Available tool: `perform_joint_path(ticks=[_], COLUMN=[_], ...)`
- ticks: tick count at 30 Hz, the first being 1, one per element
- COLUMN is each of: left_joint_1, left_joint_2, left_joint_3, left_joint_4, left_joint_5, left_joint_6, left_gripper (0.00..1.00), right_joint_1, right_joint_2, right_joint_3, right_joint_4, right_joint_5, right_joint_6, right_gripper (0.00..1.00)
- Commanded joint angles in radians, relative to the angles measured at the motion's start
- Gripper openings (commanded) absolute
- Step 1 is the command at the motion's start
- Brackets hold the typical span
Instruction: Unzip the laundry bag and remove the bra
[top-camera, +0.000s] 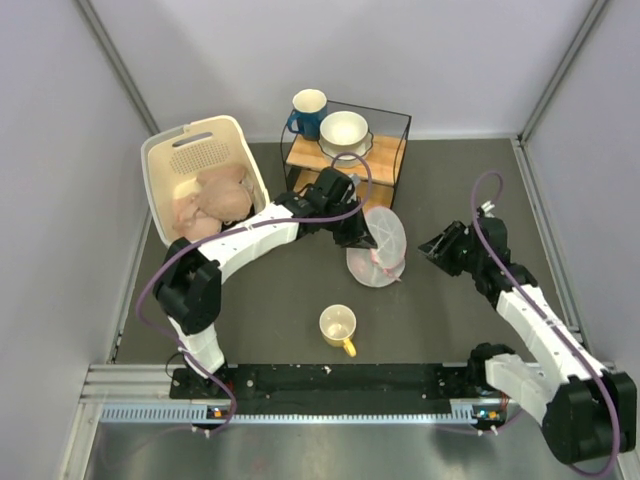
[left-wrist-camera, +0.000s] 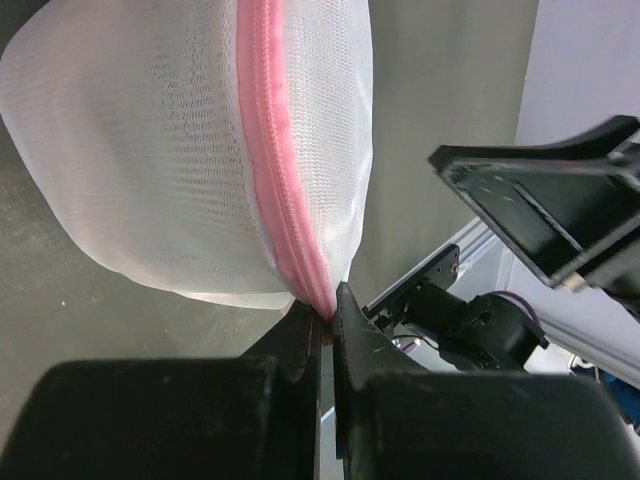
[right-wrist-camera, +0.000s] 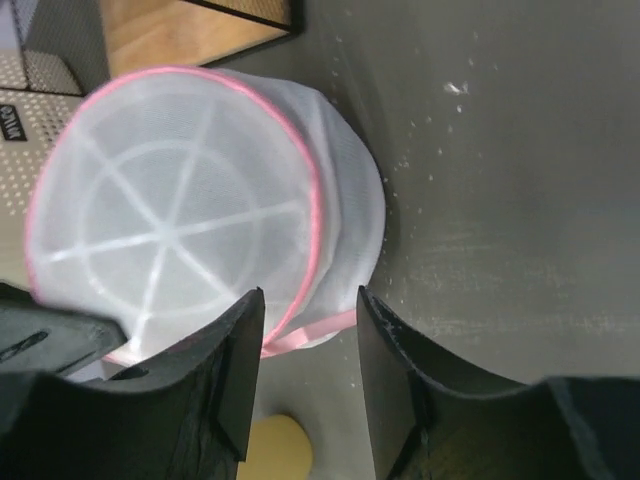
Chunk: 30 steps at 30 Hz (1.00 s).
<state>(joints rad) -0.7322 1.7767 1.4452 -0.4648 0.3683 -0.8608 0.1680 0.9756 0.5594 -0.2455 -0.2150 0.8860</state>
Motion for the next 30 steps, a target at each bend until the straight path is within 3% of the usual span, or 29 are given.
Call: perform_joint_path(ticks=[1,5,9,15,30], left_joint_1=[0.01,0.01,0.011,0.011,0.024], left_joint_2=[-0.011,-0.019,-0.028,-0.034,-0.045], left_joint_3=[-0.006,-0.002,-0.006,-0.019,-0.043], left_joint_4=[0.04,0.035,0.035,0.046,0.087], left_joint_5=[0.029,0.043,0.055,0.076,0.107], left_joint_6=[-0.007,-0.024,-0.041,-0.061,-0.09], left_gripper=[0.0,0.0,0.0,0.0,0.0], right_joint_1=[0.077,0.243,0.43,0.461,0.47], right_joint_2=[-0.161,-0.17,-0.109,-0.037,-0.015], right_joint_3=[0.117,0.134,0.076,-0.052,-0.11], right_joint_4=[-0.141,-0.158,-0.063,0.159,0.239], right_joint_5=[0.162,0.203,0.212,0.175,0.16], right_joint_6=[-0.179,-0.151,-0.066,0.042,0.054], right_gripper=[0.44,0.43,0.43,0.42,0.43])
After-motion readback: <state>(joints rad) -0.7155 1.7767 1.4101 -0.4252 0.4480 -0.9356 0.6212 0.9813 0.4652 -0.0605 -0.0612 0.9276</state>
